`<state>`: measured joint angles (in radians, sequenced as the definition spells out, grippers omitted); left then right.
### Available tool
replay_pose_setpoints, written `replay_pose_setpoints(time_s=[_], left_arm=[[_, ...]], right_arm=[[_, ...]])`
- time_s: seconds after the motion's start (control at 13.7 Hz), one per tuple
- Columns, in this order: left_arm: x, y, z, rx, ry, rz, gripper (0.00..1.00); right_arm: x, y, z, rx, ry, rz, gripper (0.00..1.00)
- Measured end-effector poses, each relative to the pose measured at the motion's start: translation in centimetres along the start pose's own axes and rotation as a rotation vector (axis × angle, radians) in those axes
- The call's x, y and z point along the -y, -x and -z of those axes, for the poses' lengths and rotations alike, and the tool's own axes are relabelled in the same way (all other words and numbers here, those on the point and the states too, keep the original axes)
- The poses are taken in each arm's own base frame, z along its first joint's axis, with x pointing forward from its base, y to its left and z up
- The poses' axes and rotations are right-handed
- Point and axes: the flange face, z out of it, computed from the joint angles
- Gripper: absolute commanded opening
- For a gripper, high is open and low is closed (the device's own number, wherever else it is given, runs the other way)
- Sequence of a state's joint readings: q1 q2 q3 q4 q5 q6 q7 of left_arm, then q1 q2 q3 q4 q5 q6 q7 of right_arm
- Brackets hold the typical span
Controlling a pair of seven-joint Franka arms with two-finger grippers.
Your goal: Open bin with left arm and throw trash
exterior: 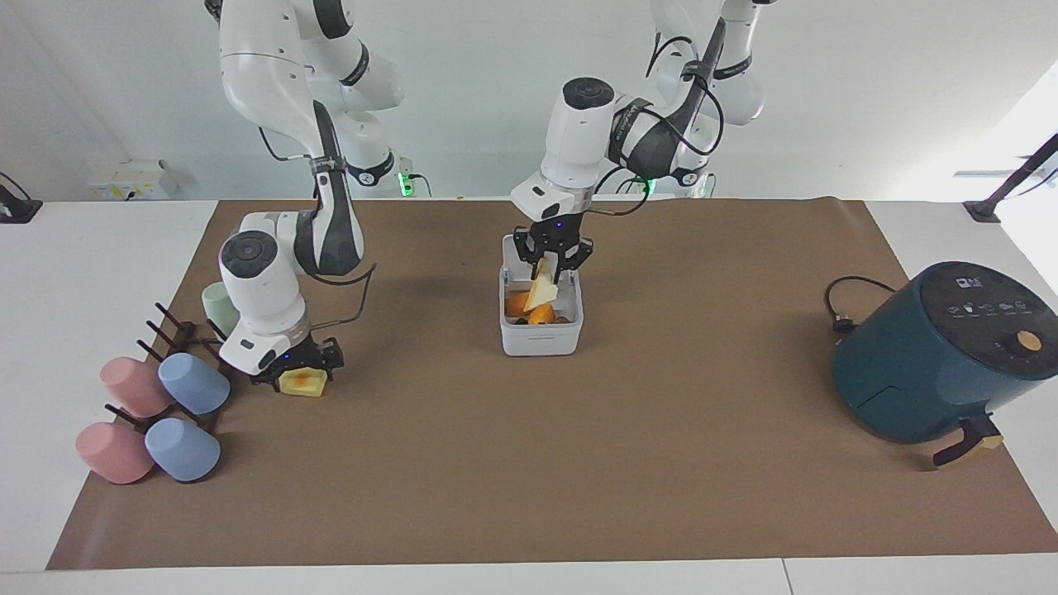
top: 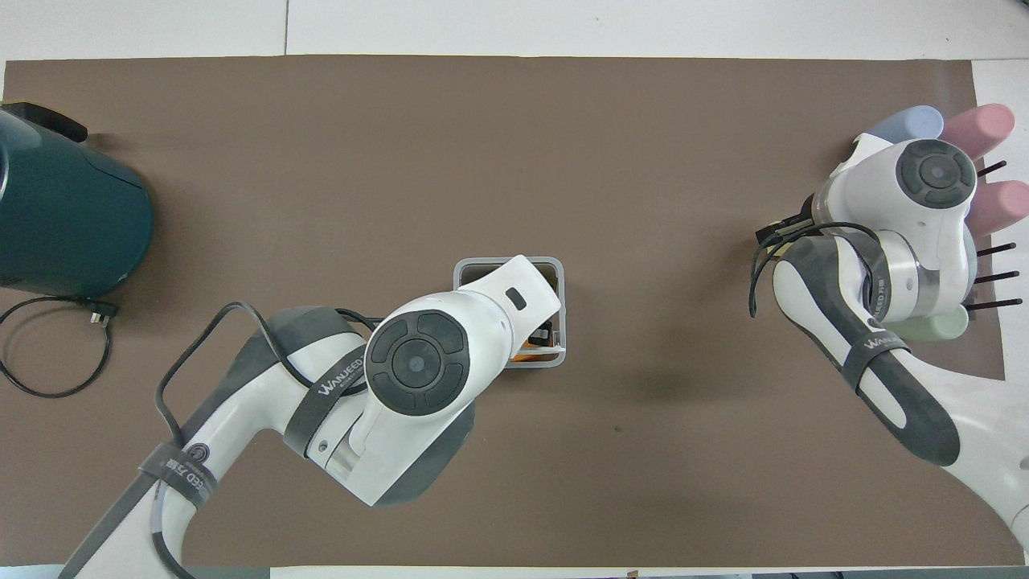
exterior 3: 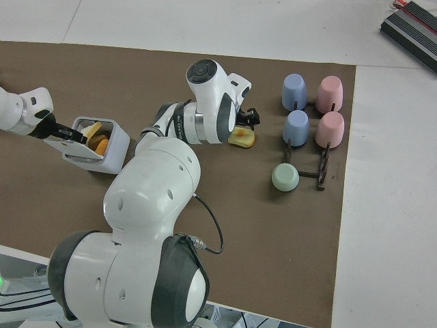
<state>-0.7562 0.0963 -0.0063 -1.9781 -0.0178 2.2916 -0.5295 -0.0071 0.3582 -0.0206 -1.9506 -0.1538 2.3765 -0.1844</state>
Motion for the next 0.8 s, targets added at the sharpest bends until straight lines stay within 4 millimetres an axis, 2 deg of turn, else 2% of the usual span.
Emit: replay_pose_setpoints(time_s=[0.22,0.37,0.44,0.58,0.66,0.8], left_arm=[[0.5,-0.6,1.1,-0.018,0.007,0.012,1.00],[2.3,-1.2,2.9,-0.019,-0.001,0.044,1.00],[4.1,-1.6,4.0,-0.003,-0.017,0.074,1.00],[9.3,-2.5,6.6,0.035,-0.054,0.137,1.00],[12.5,-3.1,7.7,0.043,-0.066,0.150,1.00],[18.0,-4.3,8.8,0.040,-0.080,0.155,1.00]], right_arm=[[-0.1,0.2,-0.3,0.006,-0.002,-0.022,0.87],[0.5,0.3,-0.6,0.013,-0.006,-0.063,0.83],[0.7,0.5,-0.8,0.015,-0.007,-0.074,0.69],[0.5,0.9,-1.3,0.009,-0.008,-0.081,0.13],[0.3,0.9,-1.3,0.007,-0.007,-0.083,0.00],[0.2,0.6,-0.5,0.019,-0.006,-0.084,0.00]])
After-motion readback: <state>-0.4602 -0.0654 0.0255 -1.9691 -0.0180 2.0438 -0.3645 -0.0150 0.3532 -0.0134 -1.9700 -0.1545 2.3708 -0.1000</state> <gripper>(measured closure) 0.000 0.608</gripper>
